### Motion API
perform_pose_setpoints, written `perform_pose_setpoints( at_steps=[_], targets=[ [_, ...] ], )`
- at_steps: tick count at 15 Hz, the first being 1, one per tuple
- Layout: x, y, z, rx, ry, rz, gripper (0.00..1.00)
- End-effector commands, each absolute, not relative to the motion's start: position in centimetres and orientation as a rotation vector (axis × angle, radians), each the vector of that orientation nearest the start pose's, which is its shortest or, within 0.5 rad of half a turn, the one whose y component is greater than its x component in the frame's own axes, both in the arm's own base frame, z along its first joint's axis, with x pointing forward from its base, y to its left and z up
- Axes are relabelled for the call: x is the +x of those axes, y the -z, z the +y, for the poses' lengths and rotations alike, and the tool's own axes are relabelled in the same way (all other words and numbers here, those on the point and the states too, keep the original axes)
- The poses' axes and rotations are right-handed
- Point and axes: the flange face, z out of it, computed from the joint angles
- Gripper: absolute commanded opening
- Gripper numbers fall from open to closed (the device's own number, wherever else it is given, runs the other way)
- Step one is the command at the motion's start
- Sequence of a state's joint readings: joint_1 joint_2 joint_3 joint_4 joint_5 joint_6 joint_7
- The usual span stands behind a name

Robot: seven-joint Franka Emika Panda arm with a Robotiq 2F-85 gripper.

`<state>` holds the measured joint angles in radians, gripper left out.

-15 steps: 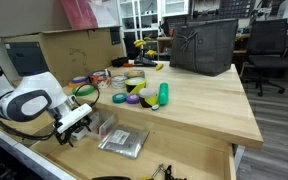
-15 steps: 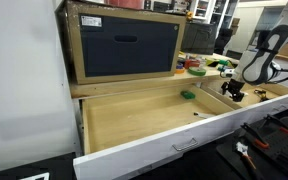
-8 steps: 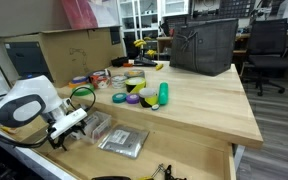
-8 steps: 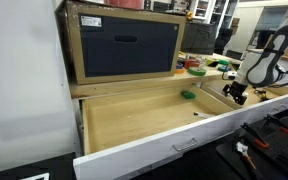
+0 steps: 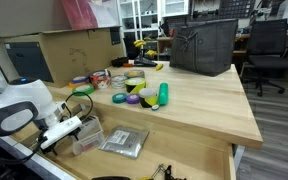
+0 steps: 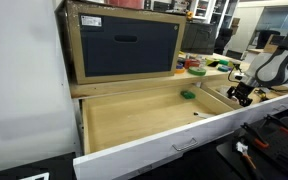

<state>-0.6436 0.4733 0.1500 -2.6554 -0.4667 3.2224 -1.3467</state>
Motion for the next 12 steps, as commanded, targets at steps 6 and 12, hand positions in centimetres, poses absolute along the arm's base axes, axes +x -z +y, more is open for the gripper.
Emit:
perform_pose_setpoints(
  at_steps=[6, 12],
  targets=[
    [38.8, -18.3, -16.6, -2.916, 0.405, -1.628, 1.0],
    [40.3, -20.2, -16.6, -2.981, 0.371, -1.509, 1.0]
  ],
)
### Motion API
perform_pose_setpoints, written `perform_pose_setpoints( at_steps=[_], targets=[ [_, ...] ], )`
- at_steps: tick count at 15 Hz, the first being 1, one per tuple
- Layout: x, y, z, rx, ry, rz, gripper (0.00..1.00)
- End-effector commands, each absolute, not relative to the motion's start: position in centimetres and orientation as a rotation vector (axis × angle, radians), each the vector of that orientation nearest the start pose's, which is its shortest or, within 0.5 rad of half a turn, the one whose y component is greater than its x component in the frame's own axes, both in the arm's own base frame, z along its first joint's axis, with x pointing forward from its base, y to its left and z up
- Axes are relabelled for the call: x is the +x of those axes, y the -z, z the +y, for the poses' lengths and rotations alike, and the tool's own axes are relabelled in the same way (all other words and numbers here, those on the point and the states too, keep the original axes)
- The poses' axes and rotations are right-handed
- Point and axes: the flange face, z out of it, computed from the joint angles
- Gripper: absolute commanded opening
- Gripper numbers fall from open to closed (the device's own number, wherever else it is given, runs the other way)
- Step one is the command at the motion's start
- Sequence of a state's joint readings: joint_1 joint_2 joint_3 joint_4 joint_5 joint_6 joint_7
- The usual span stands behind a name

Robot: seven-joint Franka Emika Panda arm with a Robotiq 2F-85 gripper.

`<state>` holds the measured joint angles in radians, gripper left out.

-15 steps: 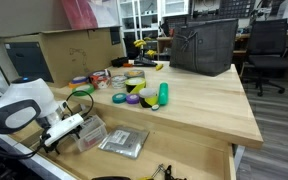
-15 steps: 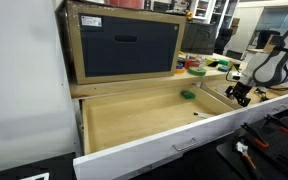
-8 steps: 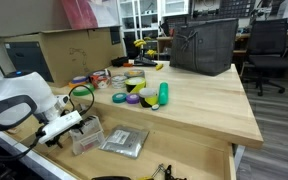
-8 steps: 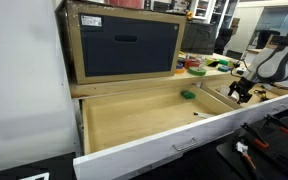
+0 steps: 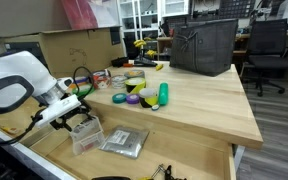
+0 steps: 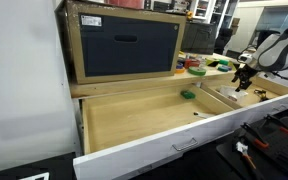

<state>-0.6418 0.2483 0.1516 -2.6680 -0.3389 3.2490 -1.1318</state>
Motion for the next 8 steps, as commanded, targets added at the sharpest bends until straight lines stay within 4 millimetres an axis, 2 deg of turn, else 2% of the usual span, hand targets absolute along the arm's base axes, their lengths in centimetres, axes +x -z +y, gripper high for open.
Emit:
perform_pose_setpoints(
  at_steps=[1, 8],
  targets=[
    [40.5, -19.9, -16.4, -2.971, 0.351, -1.506, 1.0],
    [42.4, -18.9, -16.3, -2.934, 0.142, -1.376, 1.0]
  ],
)
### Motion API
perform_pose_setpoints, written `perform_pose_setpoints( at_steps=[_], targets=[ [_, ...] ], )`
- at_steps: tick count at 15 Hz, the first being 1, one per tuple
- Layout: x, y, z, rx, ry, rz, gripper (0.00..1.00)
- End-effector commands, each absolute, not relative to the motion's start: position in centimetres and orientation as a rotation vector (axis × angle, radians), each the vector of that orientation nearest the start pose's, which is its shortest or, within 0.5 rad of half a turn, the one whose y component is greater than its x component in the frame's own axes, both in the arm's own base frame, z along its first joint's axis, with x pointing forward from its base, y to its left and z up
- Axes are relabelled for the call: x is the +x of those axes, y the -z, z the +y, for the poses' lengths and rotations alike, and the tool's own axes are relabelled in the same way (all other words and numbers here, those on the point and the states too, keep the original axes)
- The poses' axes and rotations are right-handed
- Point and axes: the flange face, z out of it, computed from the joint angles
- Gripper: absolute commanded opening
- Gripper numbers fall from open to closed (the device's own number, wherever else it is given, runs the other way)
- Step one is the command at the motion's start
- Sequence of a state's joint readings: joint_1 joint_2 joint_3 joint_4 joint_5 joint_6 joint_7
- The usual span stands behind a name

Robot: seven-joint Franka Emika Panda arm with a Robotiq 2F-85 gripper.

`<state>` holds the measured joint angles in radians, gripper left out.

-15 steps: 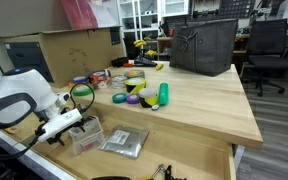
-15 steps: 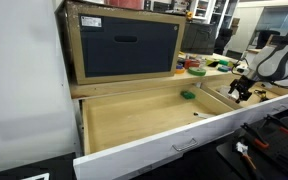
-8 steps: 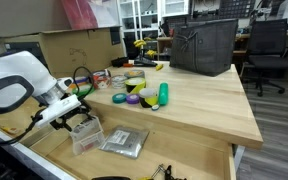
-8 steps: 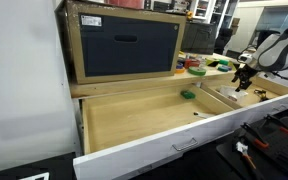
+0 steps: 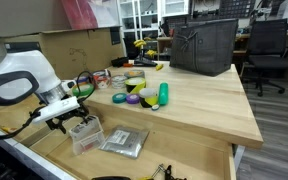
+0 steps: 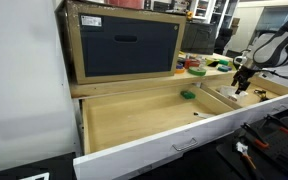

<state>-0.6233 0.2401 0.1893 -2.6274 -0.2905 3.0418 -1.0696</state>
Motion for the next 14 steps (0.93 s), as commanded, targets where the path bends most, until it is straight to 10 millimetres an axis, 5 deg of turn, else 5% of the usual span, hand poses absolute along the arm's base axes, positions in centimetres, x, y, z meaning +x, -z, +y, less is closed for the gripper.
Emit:
perform_pose_setpoints(
  at_steps=[1, 7, 14],
  targets=[
    [42.7, -18.9, -16.5, -2.932, 0.122, -1.366, 1.0],
    [44.2, -18.4, -16.1, -2.924, 0.077, -1.325, 1.0],
    [43.0, -16.9, -16.4, -2.907, 0.017, -1.379, 1.0]
  ],
)
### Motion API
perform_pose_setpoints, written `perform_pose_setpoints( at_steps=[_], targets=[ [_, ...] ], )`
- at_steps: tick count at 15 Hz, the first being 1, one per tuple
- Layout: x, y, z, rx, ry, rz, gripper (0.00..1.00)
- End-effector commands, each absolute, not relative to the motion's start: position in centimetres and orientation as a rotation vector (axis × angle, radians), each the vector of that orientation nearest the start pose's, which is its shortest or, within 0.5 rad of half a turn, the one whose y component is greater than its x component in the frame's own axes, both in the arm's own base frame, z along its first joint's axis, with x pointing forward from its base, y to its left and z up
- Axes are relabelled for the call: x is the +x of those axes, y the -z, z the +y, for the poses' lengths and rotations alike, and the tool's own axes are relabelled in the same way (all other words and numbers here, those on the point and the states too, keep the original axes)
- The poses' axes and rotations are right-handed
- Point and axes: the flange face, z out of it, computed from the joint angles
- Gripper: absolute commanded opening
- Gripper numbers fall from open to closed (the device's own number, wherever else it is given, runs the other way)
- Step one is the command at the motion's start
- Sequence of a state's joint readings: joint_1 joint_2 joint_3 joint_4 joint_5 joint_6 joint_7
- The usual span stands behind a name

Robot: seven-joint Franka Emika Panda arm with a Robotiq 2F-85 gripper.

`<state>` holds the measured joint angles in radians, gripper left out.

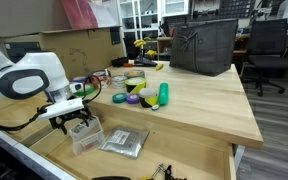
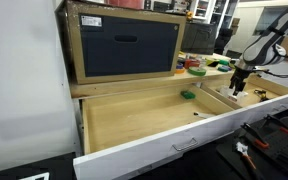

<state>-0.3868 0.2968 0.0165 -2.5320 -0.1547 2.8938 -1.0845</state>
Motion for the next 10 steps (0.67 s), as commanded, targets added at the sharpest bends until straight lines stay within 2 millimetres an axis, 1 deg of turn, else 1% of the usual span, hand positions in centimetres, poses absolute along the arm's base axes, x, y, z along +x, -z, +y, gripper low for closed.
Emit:
perform_pose_setpoints(
  at_steps=[1, 4, 10],
  targets=[
    [42.8, -16.8, -16.7, -2.905, 0.018, -1.381, 1.0],
    [42.9, -16.4, -17.4, -2.902, 0.014, -1.386, 1.0],
    [43.7, -15.0, -17.1, -2.874, 0.001, -1.407, 1.0]
  ],
)
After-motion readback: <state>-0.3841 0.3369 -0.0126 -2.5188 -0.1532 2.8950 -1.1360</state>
